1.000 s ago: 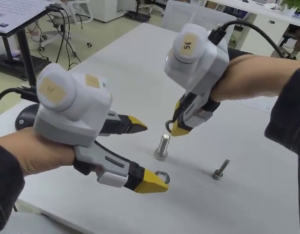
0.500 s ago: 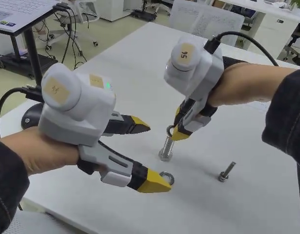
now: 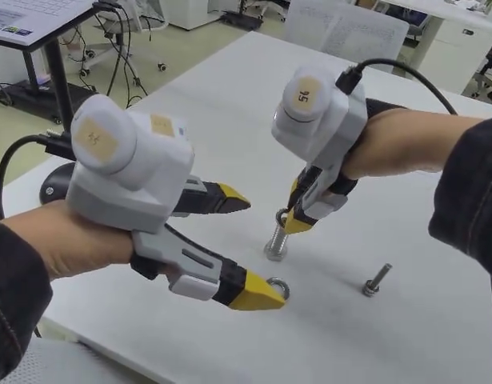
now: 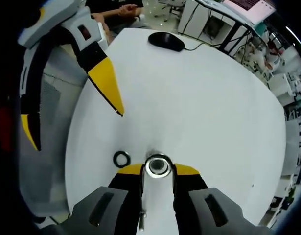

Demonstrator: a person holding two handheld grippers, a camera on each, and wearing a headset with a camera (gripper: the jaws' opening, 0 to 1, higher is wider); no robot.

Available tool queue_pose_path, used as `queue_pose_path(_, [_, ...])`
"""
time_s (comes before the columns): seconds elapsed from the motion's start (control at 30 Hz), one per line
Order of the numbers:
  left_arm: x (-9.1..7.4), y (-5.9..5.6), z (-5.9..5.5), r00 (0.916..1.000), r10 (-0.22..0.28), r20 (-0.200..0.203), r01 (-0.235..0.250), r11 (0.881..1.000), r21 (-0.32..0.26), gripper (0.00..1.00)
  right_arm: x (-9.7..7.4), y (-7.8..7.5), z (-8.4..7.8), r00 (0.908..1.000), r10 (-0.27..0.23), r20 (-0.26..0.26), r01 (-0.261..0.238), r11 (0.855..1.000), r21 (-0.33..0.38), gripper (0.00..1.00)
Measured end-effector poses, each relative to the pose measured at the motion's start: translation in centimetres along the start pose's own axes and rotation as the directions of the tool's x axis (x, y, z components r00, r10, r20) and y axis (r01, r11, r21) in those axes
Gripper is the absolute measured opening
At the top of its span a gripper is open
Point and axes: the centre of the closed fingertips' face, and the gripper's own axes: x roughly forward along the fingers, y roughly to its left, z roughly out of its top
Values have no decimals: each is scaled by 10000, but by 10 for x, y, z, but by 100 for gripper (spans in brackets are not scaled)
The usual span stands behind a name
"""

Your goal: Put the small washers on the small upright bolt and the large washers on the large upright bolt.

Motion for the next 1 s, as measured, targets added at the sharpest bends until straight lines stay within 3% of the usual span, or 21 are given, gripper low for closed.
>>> queue_pose_path(0.5, [-1,3,2,9999,132,93,-132,9999,-33,77,12,-1,-1,9999,139,-38,-138,9999,63,24])
queue_pose_path(1.0, [-7,20,2,9958,901,140,-899,9959,-119,76,19,-2,0,9998,218,5,-218,9997,103,24])
